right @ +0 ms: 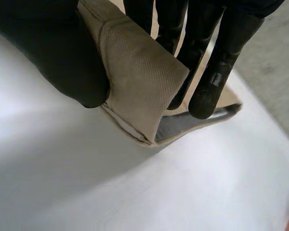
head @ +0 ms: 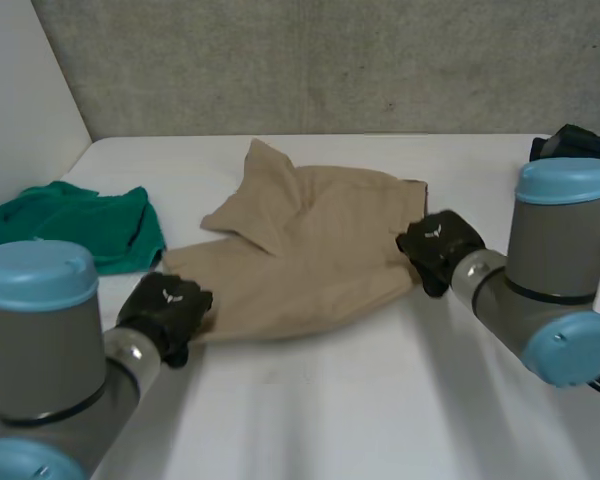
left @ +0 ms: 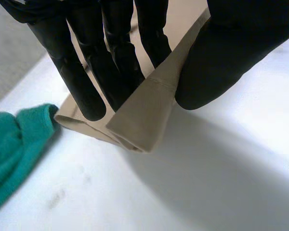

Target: Fold the laundry.

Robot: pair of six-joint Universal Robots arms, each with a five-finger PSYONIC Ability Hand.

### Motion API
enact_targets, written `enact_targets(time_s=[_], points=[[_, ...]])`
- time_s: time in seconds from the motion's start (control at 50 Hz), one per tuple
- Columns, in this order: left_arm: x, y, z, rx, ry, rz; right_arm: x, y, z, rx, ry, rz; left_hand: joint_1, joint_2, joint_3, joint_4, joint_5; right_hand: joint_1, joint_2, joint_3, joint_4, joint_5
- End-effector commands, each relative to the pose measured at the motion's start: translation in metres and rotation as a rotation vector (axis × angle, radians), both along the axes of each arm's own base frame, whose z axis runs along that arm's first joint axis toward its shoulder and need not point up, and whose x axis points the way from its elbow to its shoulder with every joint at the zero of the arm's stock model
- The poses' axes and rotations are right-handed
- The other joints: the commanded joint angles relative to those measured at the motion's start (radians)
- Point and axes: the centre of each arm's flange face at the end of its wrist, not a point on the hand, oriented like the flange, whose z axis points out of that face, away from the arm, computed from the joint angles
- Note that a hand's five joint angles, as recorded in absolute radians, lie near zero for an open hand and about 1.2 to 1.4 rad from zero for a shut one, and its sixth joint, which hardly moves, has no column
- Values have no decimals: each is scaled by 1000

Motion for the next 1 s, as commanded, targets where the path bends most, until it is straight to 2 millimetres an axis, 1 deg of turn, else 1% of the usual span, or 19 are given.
enact_targets(time_s=[0.02,0.08,0.14,0.16,0.26,0.34,0.4,0.46,0.48,0.54,0.56,0.6,0.62,0.66,0.68,0.74,0.76,0.84,1.0], points=[[11,55,0,129,-87,-80,-24,54,-9,188,188,72,239,196,201,194,245,367,214,209,189,235],[14,69,0,164,-111,-103,-33,74,-17,246,285,118,239,196,201,194,245,367,214,209,189,235],[21,85,4,209,-143,-120,-41,88,-17,278,334,142,239,196,201,194,245,367,214,209,189,235],[23,90,5,223,-152,-125,-45,98,-15,301,358,156,239,196,201,194,245,367,214,209,189,235],[27,118,20,272,-187,-199,-61,119,-2,379,377,165,239,196,201,194,245,367,214,209,189,235],[21,125,28,261,-195,-277,-65,127,10,418,332,187,239,196,201,194,245,367,214,209,189,235],[18,118,32,234,-203,-286,-63,127,13,429,290,217,239,196,201,194,245,367,214,209,189,235],[10,97,36,181,-200,-272,-64,121,14,429,270,208,239,196,201,194,245,367,214,209,189,235],[3,81,36,144,-190,-260,-66,114,15,421,251,186,239,196,201,194,245,367,214,209,189,235],[-12,53,37,59,-155,-246,-69,99,17,375,209,146,239,196,201,194,245,367,214,209,189,235],[-23,35,39,-4,-125,-240,-69,94,18,354,197,135,239,196,201,194,245,367,214,209,189,235],[-35,16,41,-67,-89,-231,-68,86,19,315,170,110,239,196,201,194,245,367,214,209,189,235],[-48,-3,40,-125,-59,-225,-66,77,19,279,139,81,239,196,201,194,245,367,214,209,189,235],[-61,-22,38,-182,-32,-220,-65,67,19,251,107,53,239,196,201,194,245,367,214,209,189,235],[-73,-40,35,-231,-7,-214,-64,57,17,230,82,24,239,196,201,194,245,367,214,209,189,235],[-89,-65,31,-302,26,-209,-63,43,13,205,64,-13,239,196,201,194,245,367,214,209,189,235],[-98,-82,26,-346,40,-204,-62,36,12,181,57,-40,239,196,201,194,245,367,214,209,189,235],[-118,-116,16,-474,58,-206,-61,13,14,80,43,-105,239,196,201,194,245,367,214,209,189,235],[-149,-152,-15,-612,107,-264,-55,-39,-8,-63,26,-185,239,196,201,194,245,367,214,209,189,235]])
